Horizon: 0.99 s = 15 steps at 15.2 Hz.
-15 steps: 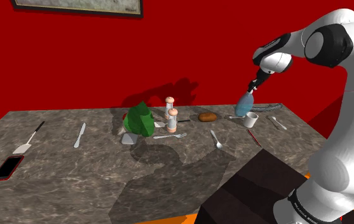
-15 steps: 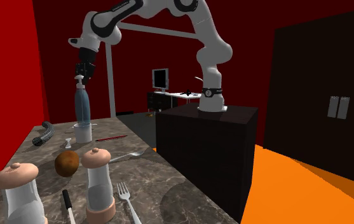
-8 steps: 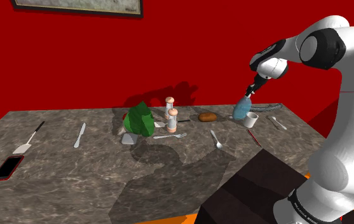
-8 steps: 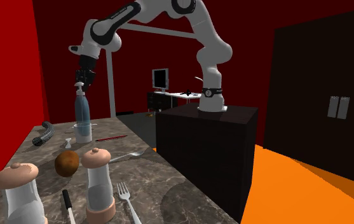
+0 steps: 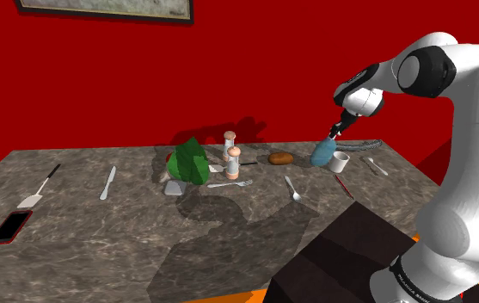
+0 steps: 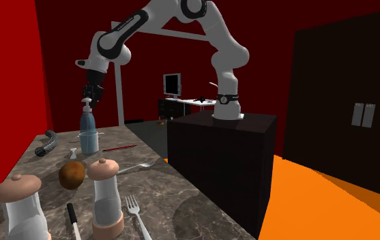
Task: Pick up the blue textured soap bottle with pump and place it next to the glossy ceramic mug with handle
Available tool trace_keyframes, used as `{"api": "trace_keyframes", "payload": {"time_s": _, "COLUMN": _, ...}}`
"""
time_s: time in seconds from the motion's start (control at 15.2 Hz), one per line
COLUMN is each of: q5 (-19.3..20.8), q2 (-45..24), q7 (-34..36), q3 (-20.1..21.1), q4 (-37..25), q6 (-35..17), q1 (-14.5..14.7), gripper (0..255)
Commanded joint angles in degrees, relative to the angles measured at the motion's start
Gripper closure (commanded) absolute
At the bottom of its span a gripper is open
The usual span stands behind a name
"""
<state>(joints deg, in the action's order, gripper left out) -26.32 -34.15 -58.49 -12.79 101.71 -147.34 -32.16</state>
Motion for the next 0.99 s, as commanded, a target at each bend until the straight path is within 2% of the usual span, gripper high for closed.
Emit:
{"api": "trace_keyframes", "payload": {"time_s": 0.0, "q5": -0.52, "q2": -0.95, "q7": -0.53, "q3": 0.42, "q4": -0.06, "q6": -0.94, "q1": -0.31, "gripper": 255}}
{"api": "trace_keyframes", "payload": {"time_s": 0.59, "q5": -0.92, "q2": -1.76, "q7": -0.91, "q3": 0.77, "q4": -0.15, "q6": -1.66, "q1": -0.55, "gripper": 255}}
{"api": "trace_keyframes", "payload": {"time_s": 0.66, "q5": -0.92, "q2": -1.75, "q7": -0.92, "q3": 0.77, "q4": -0.14, "q6": -1.66, "q1": -0.55, "gripper": 0}}
{"api": "trace_keyframes", "payload": {"time_s": 0.92, "q5": -0.92, "q2": -1.76, "q7": -0.92, "q3": 0.78, "q4": -0.14, "q6": -1.67, "q1": -0.56, "gripper": 0}}
